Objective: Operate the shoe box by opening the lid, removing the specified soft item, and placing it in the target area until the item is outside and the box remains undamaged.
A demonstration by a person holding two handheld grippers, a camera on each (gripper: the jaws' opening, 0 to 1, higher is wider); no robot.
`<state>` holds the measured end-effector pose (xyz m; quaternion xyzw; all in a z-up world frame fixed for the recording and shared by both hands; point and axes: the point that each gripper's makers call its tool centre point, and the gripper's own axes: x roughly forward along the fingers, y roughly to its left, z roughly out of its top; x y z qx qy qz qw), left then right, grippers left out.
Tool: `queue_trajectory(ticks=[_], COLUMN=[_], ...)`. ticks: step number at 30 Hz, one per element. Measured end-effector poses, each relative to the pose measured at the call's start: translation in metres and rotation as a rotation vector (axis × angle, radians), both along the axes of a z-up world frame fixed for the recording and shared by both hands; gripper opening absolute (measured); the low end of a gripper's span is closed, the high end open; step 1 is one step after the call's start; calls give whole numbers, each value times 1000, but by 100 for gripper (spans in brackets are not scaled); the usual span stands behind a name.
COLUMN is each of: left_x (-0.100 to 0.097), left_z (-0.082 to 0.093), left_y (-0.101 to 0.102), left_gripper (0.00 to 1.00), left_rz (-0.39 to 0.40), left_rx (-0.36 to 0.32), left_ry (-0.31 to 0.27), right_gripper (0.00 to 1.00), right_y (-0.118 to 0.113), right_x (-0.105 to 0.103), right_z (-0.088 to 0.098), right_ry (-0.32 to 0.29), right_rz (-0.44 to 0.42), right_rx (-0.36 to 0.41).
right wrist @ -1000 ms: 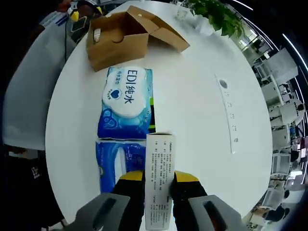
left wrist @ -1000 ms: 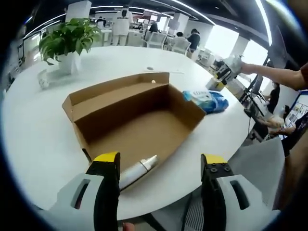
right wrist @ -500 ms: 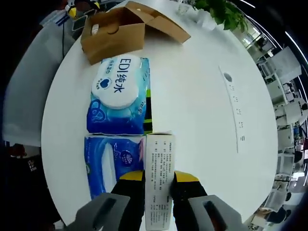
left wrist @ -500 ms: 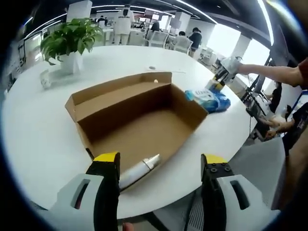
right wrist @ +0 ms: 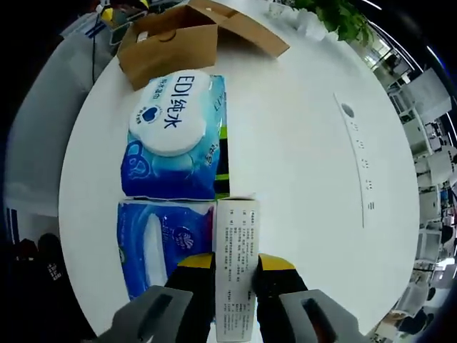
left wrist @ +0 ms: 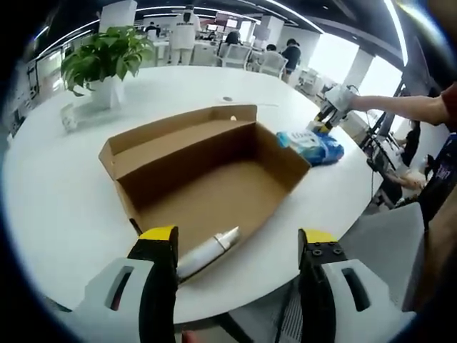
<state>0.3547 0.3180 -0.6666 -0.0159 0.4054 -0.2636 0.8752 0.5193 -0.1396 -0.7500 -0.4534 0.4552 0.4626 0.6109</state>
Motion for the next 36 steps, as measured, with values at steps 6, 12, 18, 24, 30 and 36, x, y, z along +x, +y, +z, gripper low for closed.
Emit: queue_trajectory(ticks=[6,12,18,24,30,36], left_x=[0,1,1,1,1,1], left_z=[-1,-1,-1,-1,-1,0], left_y=[0,1,0,0,-1,-6], left_gripper=[68,68,68,68,67,67], left_rz=[-3,-11,-17,-21,-24,-37], left_rx=[4,12,15,16,11,3], left_ry=[4,1,1,0,-5,-12], right_gripper=[17,17,17,17,18,22], right_y=[-1,2,4,4,3,-1], right_x=[2,0,0,1,0,-1], right_z=[-4,-7,-10,-9,-2,10], right_ry=[3,10,11,8,-5,-34], right_rz=[-3,-1,7,0,-15,-34], right_rx=[-1,-5,-10,-10,-12,-15])
